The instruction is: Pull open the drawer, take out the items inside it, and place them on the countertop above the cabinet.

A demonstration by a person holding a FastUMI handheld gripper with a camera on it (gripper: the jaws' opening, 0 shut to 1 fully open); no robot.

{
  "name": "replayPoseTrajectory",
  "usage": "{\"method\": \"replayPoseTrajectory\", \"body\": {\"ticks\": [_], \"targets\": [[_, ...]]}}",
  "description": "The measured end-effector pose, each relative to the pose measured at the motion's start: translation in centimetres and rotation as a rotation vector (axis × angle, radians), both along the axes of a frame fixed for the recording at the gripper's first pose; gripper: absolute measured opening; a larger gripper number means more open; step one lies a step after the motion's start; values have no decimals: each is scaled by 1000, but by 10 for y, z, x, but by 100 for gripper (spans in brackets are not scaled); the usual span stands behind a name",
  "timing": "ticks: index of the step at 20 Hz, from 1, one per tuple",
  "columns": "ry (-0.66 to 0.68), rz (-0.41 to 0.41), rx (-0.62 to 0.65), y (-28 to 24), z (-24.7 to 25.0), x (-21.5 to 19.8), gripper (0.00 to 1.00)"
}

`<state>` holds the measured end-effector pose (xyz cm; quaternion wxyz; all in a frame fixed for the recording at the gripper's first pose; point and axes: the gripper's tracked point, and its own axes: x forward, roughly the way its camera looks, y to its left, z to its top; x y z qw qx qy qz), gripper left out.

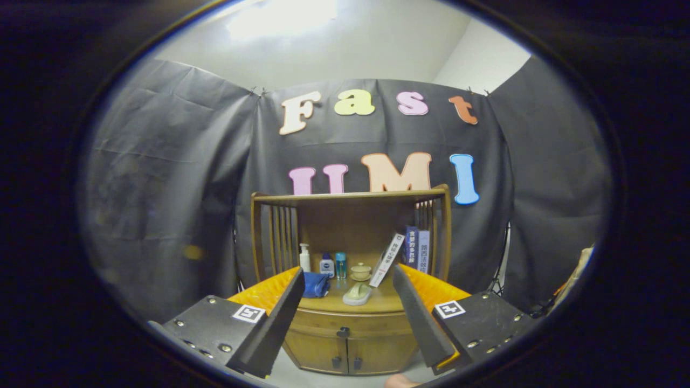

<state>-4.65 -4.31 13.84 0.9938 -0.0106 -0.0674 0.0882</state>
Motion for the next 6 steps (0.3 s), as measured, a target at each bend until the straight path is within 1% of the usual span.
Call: {"method": "replayPoseTrajectory", "body": {"ticks": [1,3,6], "targets": [[11,-2,-4,-1,-4,1,98],[54,16,-56,3,-20,5,98],[98,-18,-163,1,-36,11,98]]}}
